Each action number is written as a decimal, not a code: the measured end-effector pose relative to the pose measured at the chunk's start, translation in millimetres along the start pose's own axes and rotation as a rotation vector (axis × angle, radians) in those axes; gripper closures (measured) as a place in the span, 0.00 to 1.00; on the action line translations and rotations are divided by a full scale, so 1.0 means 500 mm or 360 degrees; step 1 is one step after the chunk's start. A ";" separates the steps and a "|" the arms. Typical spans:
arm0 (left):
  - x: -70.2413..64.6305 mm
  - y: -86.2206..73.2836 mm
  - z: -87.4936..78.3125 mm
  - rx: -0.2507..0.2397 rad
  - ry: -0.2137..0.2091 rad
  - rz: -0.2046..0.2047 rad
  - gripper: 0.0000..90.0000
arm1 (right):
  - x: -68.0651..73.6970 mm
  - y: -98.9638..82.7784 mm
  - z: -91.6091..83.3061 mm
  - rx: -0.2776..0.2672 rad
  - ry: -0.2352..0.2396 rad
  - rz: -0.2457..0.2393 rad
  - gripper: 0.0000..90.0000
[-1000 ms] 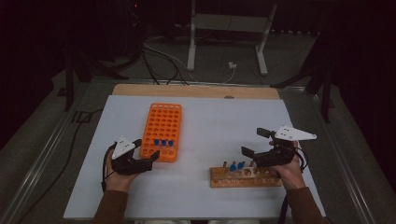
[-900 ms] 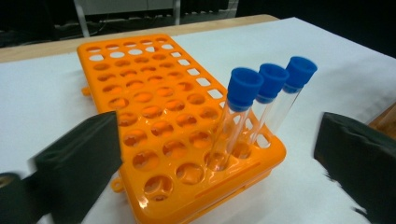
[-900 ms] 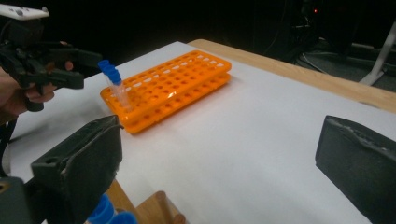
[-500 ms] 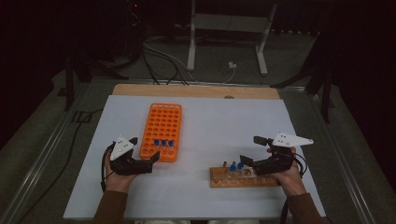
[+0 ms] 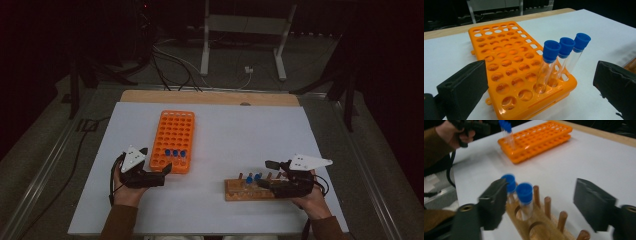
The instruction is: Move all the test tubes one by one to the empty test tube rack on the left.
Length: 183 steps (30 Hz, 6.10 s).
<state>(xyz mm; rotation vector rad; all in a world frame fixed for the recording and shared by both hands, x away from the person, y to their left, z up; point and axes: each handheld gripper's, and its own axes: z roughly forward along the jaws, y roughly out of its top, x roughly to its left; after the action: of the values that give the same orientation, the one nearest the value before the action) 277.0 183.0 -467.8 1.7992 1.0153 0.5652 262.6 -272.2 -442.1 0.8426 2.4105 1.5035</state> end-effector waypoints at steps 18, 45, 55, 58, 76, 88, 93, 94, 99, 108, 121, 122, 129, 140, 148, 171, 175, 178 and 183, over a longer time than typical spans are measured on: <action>-0.001 -0.002 0.002 0.0020 0.0003 0.0008 0.01 | 0.018 -0.019 0.026 0.0116 0.0031 -0.0106 0.82; -0.002 -0.001 0.003 0.0016 -0.0006 -0.0006 0.01 | 0.015 0.016 -0.002 0.0049 0.0065 -0.0111 0.85; -0.001 0.000 0.003 0.0021 0.0002 -0.0006 0.01 | 0.013 0.050 -0.024 0.0011 0.0082 -0.0085 0.85; -0.001 0.002 0.002 0.0017 0.0004 -0.0012 0.01 | 0.011 0.061 -0.033 -0.0007 0.0083 -0.0089 0.85; -0.004 0.021 -0.003 0.0004 0.0005 -0.0037 0.01 | -0.019 0.116 -0.046 -0.0079 0.0005 -0.0046 0.85; -0.027 0.052 -0.004 -0.0028 -0.0131 -0.0004 0.01 | -0.011 0.171 0.035 -0.0068 -0.0018 -0.0079 0.85; -0.041 0.070 -0.003 -0.0091 -0.0179 0.0021 0.01 | 0.003 0.192 0.069 -0.0053 0.0007 -0.0102 0.85; -0.045 0.073 -0.003 -0.0105 -0.0185 0.0034 0.01 | 0.005 0.195 0.075 -0.0050 0.0013 -0.0106 0.85; -0.063 0.091 0.005 -0.0142 -0.0194 0.0056 0.01 | 0.014 0.209 0.097 -0.0042 0.0032 -0.0108 0.85; -0.093 0.114 0.035 -0.0086 -0.0236 0.0050 0.01 | 0.024 0.217 0.128 -0.0014 0.0062 -0.0095 0.85; -0.138 0.127 0.072 -0.0045 -0.0341 0.0119 0.05 | 0.037 0.238 0.163 -0.0002 0.0086 -0.0084 0.85; -0.141 0.128 0.073 -0.0051 -0.0343 0.0125 0.06 | 0.040 0.240 0.166 0.0000 0.0091 -0.0088 0.85; -0.157 0.133 0.076 -0.0090 -0.0384 0.0180 0.26 | 0.055 0.244 0.184 0.0009 0.0124 -0.0100 0.85; -0.164 0.134 0.086 -0.0071 -0.0514 0.0205 0.69 | 0.071 0.245 0.193 0.0017 0.0172 -0.0126 0.85; -0.164 0.133 0.084 -0.0066 -0.0561 0.0236 0.85 | 0.074 0.245 0.194 0.0023 0.0186 -0.0135 0.85; -0.138 0.129 0.073 -0.0072 -0.0490 0.0229 0.87 | 0.060 0.235 0.177 -0.0030 0.0233 -0.0096 0.46; -0.123 0.125 0.063 -0.0078 -0.0460 0.0213 0.87 | 0.053 0.230 0.167 -0.0037 0.0145 -0.0080 0.24; -0.110 0.121 0.054 -0.0088 -0.0432 0.0191 0.87 | 0.048 0.224 0.157 -0.0038 0.0081 -0.0073 0.16; -0.086 0.112 0.039 -0.0098 -0.0401 0.0160 0.87 | 0.033 0.213 0.137 -0.0058 0.0011 -0.0044 0.09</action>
<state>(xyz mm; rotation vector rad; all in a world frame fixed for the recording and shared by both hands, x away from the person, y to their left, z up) 290.1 126.3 -423.5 1.8206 0.7325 0.4130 317.7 -175.6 -379.8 0.7949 2.3823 1.5379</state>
